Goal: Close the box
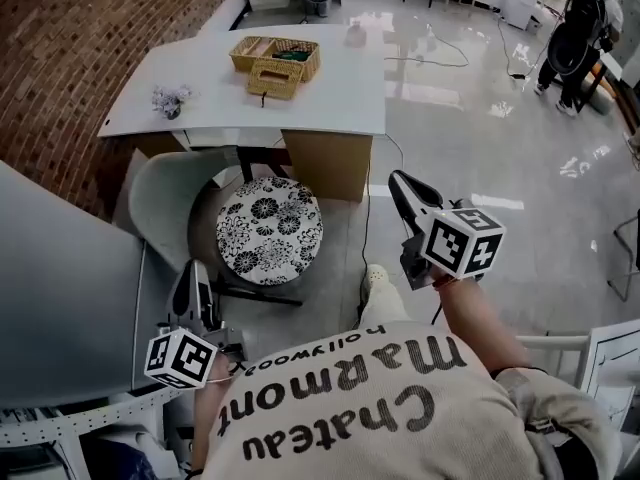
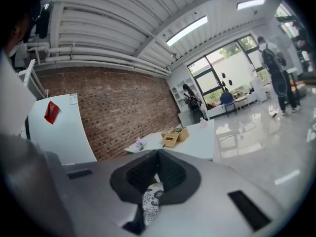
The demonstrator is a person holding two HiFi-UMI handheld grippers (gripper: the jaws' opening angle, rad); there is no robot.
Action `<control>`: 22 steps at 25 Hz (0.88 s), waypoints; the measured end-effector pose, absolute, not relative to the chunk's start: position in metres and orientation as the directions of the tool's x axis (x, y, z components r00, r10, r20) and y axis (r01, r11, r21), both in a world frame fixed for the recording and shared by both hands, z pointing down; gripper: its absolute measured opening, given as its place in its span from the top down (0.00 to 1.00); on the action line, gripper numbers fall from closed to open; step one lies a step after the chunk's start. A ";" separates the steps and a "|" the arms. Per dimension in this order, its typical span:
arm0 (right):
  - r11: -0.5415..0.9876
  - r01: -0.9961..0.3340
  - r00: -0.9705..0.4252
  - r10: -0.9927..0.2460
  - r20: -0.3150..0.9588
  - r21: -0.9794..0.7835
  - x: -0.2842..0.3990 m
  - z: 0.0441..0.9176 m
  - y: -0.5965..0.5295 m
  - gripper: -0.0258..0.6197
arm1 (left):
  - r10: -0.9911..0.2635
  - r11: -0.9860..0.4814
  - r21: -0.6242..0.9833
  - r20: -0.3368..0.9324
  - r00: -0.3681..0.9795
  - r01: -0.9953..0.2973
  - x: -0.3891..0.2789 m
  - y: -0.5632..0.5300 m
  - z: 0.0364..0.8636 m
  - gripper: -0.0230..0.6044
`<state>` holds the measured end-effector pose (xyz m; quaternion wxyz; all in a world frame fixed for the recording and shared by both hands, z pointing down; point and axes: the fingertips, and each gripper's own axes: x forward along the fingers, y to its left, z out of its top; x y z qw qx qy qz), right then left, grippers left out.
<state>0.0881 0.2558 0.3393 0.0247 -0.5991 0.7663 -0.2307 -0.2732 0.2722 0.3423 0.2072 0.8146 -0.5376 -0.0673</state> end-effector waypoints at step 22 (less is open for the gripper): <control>0.349 -0.864 -0.453 -0.853 0.258 -0.363 0.195 0.352 0.022 0.96 | -0.961 -0.209 0.453 0.072 0.269 -0.867 -0.144 0.108 0.352 0.96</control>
